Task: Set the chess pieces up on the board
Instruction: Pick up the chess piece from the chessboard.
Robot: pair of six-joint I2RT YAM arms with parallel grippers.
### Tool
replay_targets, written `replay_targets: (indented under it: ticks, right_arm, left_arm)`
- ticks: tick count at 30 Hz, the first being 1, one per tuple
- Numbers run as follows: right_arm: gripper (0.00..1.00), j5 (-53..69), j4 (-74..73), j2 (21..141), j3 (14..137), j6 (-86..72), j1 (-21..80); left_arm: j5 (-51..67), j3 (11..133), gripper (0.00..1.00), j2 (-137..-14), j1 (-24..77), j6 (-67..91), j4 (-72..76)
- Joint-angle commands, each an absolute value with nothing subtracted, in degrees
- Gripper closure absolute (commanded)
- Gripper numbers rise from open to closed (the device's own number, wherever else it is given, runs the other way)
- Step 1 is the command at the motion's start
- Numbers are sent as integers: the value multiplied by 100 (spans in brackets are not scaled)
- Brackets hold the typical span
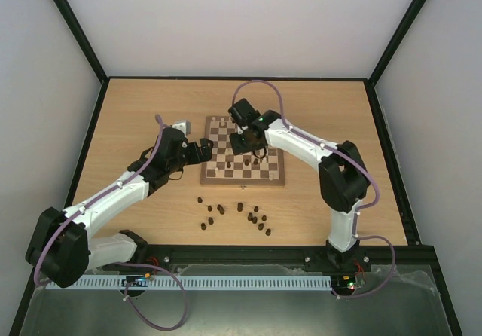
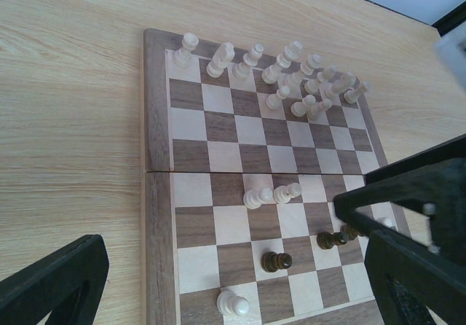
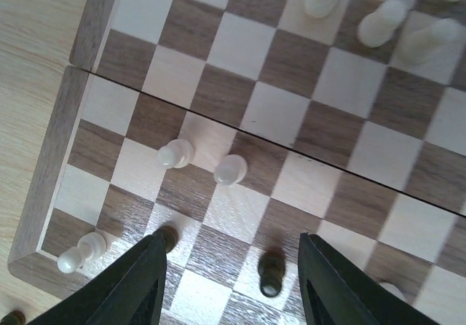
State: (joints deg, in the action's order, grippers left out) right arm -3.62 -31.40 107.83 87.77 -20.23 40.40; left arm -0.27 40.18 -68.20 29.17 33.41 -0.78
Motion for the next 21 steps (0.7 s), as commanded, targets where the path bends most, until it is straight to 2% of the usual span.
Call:
replay_targets:
  ticks: [1,13,21]
  right_arm:
    - [50,-348,-3328,11142,9039,-2079,4205]
    - [63,-852,-3517,11893,9683,-2187,4236]
    - [65,-1019,-3639,12198,9908,-2198,4236]
  left_arm:
    - [-92,4051,0,-6691,2883,3278,-110]
    - [-90,4052,0,-6646,2883,3272,-123]
    - [-105,4051,0,-6618,2883,3269,-140]
